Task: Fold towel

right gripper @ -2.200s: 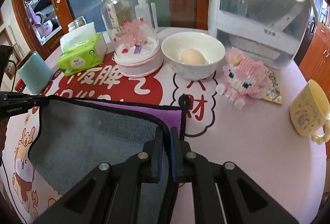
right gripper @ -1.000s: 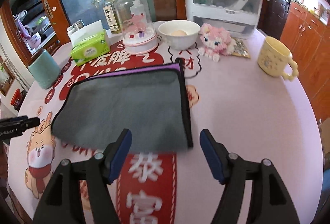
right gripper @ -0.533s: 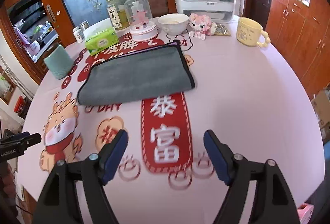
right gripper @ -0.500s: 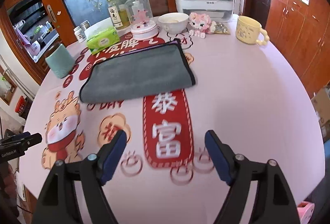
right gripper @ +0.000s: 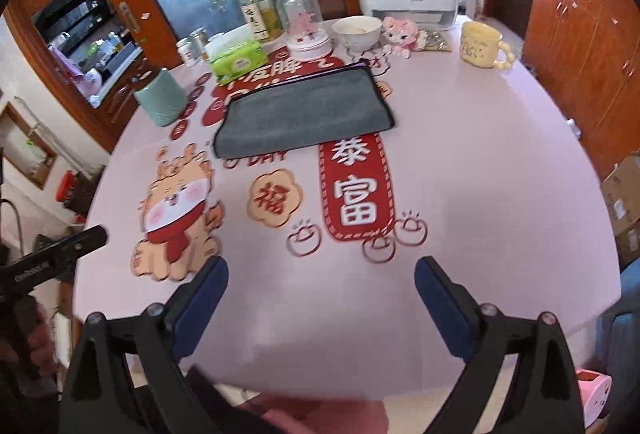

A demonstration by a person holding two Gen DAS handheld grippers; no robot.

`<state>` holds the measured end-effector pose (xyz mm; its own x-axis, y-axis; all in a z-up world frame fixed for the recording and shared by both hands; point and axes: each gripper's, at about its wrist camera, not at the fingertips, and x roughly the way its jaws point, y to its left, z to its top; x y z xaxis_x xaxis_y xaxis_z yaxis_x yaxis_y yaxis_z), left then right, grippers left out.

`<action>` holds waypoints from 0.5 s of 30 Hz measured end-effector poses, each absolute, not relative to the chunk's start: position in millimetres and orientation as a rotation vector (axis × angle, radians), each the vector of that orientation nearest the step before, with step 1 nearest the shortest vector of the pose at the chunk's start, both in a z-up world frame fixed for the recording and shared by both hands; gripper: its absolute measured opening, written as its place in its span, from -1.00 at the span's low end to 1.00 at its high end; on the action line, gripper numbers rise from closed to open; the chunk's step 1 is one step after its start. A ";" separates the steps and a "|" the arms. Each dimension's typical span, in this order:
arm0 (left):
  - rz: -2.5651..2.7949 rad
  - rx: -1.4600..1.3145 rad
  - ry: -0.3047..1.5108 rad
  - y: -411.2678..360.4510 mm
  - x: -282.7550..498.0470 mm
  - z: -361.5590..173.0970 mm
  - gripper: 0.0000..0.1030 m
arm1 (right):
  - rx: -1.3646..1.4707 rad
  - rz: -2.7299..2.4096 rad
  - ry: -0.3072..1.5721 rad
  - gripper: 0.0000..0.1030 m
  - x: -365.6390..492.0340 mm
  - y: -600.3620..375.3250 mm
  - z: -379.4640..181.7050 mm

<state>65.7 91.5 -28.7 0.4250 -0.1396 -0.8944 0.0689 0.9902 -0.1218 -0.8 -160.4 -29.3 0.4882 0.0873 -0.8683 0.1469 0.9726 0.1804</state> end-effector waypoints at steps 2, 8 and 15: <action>-0.140 -0.091 1.111 83.1 58.8 -19.3 0.71 | 0.223 -0.027 1.078 0.88 -6.8 -159.4 -21.4; -0.135 -0.074 1.054 53.6 40.6 0.4 0.75 | 0.253 0.000 1.103 0.91 -21.9 -167.4 -3.4; -0.102 -0.033 0.982 27.8 11.8 11.0 0.76 | 0.264 -0.029 1.072 0.93 -41.3 -173.6 6.1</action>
